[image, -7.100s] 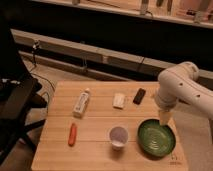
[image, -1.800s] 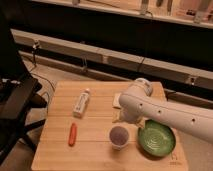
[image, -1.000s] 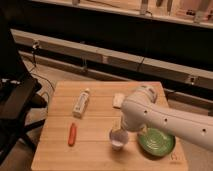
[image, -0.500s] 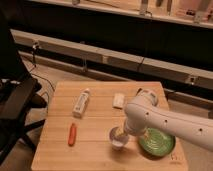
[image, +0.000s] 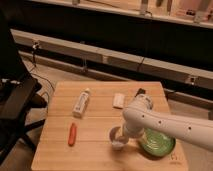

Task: Pick up the ceramic cup

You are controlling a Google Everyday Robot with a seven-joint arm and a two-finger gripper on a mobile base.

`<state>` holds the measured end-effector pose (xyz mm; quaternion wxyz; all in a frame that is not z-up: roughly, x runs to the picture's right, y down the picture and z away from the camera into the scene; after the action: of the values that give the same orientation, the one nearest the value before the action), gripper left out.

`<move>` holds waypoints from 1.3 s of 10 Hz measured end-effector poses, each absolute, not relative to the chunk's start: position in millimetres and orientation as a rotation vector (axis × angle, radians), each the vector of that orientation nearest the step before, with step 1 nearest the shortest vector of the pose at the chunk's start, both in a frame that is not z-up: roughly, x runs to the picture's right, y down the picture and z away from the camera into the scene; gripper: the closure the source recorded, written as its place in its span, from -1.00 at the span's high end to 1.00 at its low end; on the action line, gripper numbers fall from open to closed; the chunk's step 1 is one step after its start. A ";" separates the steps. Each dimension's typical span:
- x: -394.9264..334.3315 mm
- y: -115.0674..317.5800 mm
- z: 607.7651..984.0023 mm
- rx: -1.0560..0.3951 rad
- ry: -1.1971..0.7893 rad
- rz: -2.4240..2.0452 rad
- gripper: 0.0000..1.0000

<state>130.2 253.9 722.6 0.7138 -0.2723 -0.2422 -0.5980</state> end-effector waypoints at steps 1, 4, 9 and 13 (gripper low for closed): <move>129.5 244.0 715.5 -0.599 -0.536 -1.324 0.42; 129.9 234.5 708.7 -0.595 -0.534 -1.330 -0.24; 124.6 218.4 710.8 -0.567 -0.522 -1.336 -0.98; 122.7 197.5 695.1 -0.557 -0.517 -1.348 -0.98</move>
<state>122.7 197.5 695.1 0.7153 -0.2516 -0.2333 -0.6088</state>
